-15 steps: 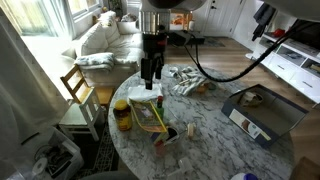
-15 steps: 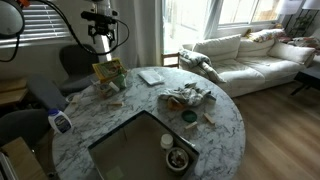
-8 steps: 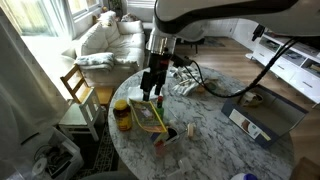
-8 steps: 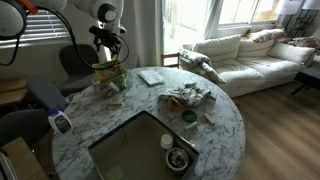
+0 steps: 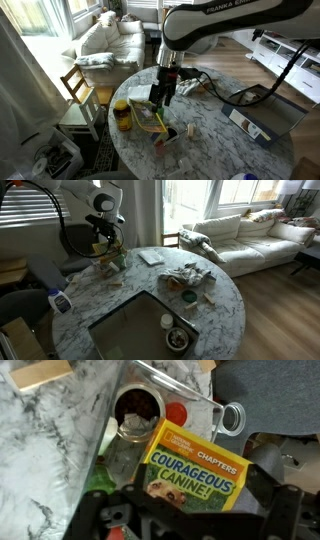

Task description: Pick up the yellow book and place it in the clear storage container

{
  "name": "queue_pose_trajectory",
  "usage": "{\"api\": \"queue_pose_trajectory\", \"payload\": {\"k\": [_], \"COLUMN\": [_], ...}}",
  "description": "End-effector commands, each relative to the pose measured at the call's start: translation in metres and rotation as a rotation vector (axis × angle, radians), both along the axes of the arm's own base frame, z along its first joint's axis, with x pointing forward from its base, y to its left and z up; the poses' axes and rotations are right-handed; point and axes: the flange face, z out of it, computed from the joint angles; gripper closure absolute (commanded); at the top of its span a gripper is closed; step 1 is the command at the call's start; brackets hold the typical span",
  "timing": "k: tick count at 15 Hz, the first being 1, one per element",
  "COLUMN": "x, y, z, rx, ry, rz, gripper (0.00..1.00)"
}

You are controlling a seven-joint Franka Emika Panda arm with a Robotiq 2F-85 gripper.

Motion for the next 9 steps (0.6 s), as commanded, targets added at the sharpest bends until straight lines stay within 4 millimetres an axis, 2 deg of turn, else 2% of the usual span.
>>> {"api": "queue_pose_trajectory", "payload": {"k": [1,5,7,9], "x": [-0.028,-0.039,-0.041,-0.04], "y": [-0.005,-0.006,-0.01,-0.017], "z": [-0.014,-0.038,-0.05,-0.057], "rx": [-0.02,-0.026,-0.023,-0.025], "ry": [0.043,0.037,0.009,-0.025], "rz": [-0.058,-0.115,-0.148,-0.18], "gripper": [0.0,0.0,0.07,0.05]}}
